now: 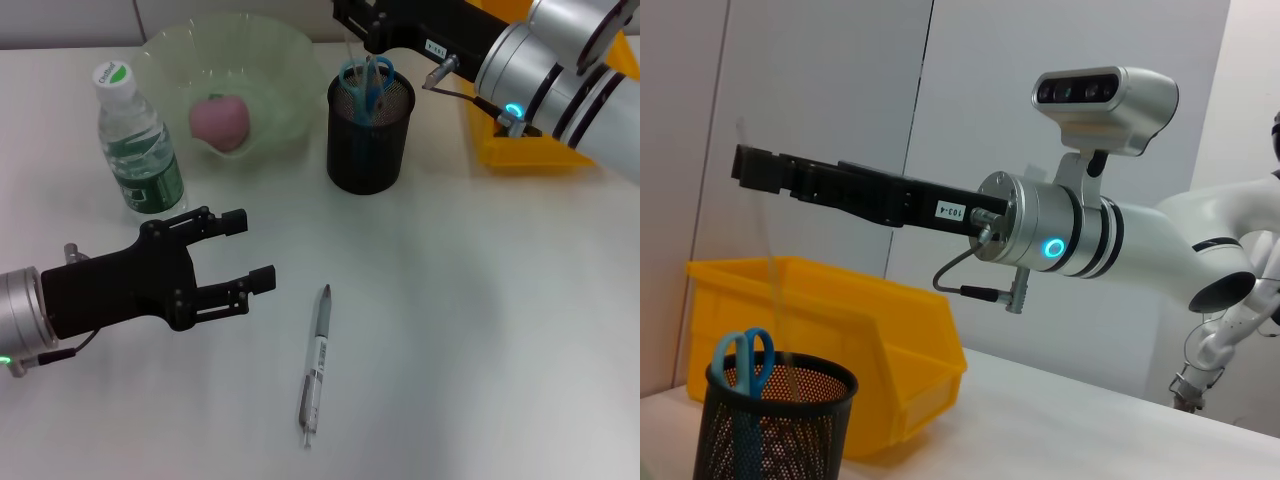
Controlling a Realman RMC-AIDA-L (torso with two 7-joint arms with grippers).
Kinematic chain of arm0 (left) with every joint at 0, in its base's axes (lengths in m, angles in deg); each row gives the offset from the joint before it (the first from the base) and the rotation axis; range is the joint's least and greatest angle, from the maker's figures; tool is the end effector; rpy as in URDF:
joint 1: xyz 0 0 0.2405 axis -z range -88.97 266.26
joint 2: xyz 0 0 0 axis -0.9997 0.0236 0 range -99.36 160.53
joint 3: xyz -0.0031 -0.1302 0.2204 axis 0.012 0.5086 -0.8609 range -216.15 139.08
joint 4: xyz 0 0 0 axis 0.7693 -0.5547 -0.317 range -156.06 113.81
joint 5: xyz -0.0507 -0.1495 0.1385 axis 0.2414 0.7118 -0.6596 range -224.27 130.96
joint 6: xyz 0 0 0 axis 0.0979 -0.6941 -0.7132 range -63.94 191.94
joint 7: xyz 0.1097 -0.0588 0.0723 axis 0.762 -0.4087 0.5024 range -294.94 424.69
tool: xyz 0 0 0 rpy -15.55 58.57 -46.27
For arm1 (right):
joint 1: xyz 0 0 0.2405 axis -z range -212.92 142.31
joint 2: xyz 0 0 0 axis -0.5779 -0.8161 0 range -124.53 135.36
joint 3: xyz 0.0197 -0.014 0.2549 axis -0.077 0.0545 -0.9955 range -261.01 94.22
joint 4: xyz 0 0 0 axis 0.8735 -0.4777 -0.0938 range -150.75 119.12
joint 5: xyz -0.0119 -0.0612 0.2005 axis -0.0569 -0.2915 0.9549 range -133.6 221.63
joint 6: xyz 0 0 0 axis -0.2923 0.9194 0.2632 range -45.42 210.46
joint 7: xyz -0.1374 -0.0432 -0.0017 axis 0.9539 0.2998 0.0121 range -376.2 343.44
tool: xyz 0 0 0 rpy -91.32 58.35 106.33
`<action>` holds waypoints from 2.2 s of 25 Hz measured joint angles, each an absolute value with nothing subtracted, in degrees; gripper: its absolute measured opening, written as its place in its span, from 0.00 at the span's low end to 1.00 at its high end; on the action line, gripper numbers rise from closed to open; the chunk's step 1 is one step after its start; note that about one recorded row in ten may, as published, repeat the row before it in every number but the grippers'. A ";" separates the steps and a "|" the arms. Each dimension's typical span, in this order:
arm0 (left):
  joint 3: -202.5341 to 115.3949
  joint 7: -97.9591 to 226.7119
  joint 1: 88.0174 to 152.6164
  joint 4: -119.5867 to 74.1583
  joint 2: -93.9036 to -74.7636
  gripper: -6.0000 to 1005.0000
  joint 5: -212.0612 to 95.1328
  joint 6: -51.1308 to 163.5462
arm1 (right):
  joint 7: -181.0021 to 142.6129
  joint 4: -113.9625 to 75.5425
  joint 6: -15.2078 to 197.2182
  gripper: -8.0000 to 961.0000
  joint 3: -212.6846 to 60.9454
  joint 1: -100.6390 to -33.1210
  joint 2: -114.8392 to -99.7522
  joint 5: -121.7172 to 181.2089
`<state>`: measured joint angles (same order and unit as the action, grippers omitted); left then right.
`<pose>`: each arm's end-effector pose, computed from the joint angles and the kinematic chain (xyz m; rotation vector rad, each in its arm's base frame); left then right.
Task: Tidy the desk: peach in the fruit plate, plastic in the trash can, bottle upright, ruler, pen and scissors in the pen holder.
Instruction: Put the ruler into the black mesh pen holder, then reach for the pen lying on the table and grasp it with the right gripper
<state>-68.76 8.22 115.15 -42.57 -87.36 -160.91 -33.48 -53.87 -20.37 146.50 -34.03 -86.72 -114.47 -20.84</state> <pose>-0.2846 0.2761 -0.0191 -2.6713 -0.4704 -0.9776 0.1661 0.4237 -0.0545 -2.2372 0.3026 0.9504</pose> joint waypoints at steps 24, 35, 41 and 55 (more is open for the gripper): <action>-69.04 8.50 115.89 -43.37 -87.27 0.79 -160.91 -34.41 | -60.03 -24.02 164.57 0.70 -34.25 -78.51 -114.36 -20.83; -68.57 8.94 117.44 -43.37 -87.28 0.79 -160.86 -33.53 | -64.09 -28.15 179.50 0.70 -32.78 -67.21 -113.85 -22.34; -68.51 8.97 118.10 -43.45 -87.09 0.79 -160.17 -33.56 | -66.68 -30.62 180.31 0.70 -32.64 -65.09 -113.75 -28.94; -68.50 9.77 118.25 -43.45 -87.51 0.79 -157.26 -33.39 | -71.56 -33.01 178.17 0.70 -32.68 -64.42 -112.19 -37.83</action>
